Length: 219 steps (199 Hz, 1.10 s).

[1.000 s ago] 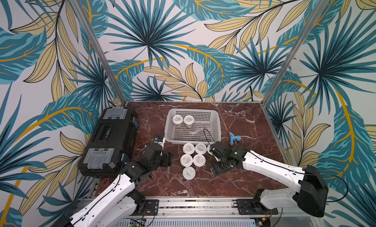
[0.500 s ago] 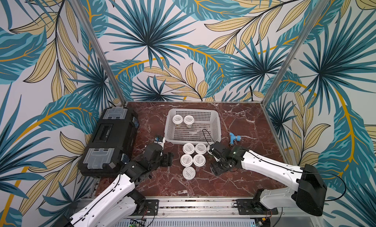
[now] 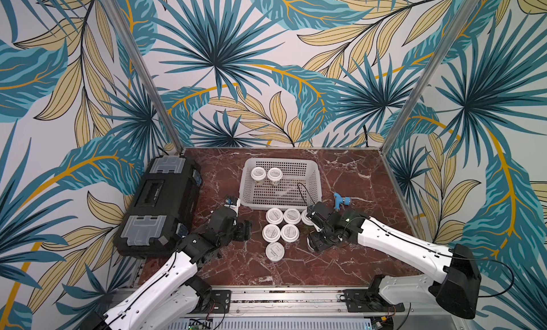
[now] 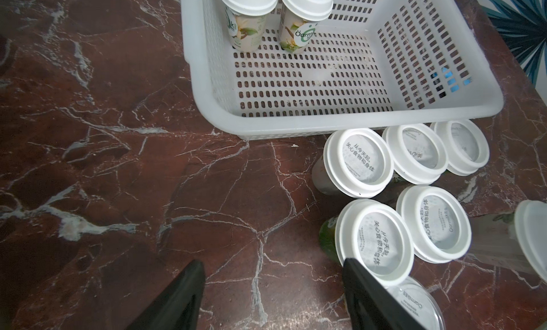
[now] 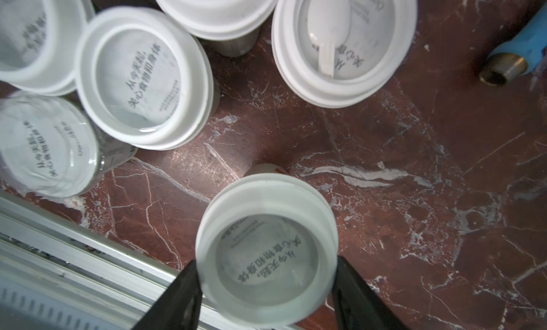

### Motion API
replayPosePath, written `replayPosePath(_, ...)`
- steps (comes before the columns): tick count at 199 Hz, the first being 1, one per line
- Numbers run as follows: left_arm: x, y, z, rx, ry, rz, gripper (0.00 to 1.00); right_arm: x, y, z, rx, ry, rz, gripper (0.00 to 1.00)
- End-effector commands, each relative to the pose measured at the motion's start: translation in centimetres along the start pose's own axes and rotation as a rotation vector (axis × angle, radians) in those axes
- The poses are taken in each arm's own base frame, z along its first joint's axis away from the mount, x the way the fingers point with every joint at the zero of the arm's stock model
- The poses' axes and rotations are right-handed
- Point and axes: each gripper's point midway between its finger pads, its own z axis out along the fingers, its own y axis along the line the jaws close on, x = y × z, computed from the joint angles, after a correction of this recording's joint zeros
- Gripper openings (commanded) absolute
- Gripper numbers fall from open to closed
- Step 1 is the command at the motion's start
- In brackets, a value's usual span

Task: Put the yogurt in the basket
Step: Pick up the yogurt from the center of the board.

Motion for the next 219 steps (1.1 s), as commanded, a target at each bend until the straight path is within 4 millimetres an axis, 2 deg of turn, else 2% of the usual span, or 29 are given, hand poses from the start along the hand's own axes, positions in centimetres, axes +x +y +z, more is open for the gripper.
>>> replayPosePath(1,-3.1,-0.8,-0.4,0.014,-0.076,0.015,0.77,-0.2,-0.7,-2.2,0.031,-0.017,-0.029,0.66)
replayPosePath(58,-5.7,-1.7,-1.2,0.030,-0.139,0.022,0.77,-4.4,-0.7,-5.8,0.039,-0.126,-0.041,0.66)
replayPosePath(92,-5.9,-1.7,-1.2,0.034,-0.151,0.022,0.77,-7.8,-0.2,-7.3,0.033,-0.178,-0.060,0.66)
replayPosePath(95,-5.9,-1.6,-1.2,0.033,-0.151,0.021,0.77,-8.4,-0.9,-7.3,0.043,-0.182,-0.037,0.66)
replayPosePath(113,-5.7,-1.5,-1.1,0.032,-0.154,0.019,0.77,-10.5,-1.2,-7.7,0.050,-0.203,-0.034,0.66)
replayPosePath(179,-5.5,-1.4,-2.2,0.042,-0.175,0.017,0.77,-18.8,-1.9,-6.5,0.026,-0.301,-0.002,0.66)
replayPosePath(219,-5.1,-1.3,-2.0,0.042,-0.164,0.019,0.77,-23.2,-2.1,-3.8,0.006,-0.328,0.025,0.66)
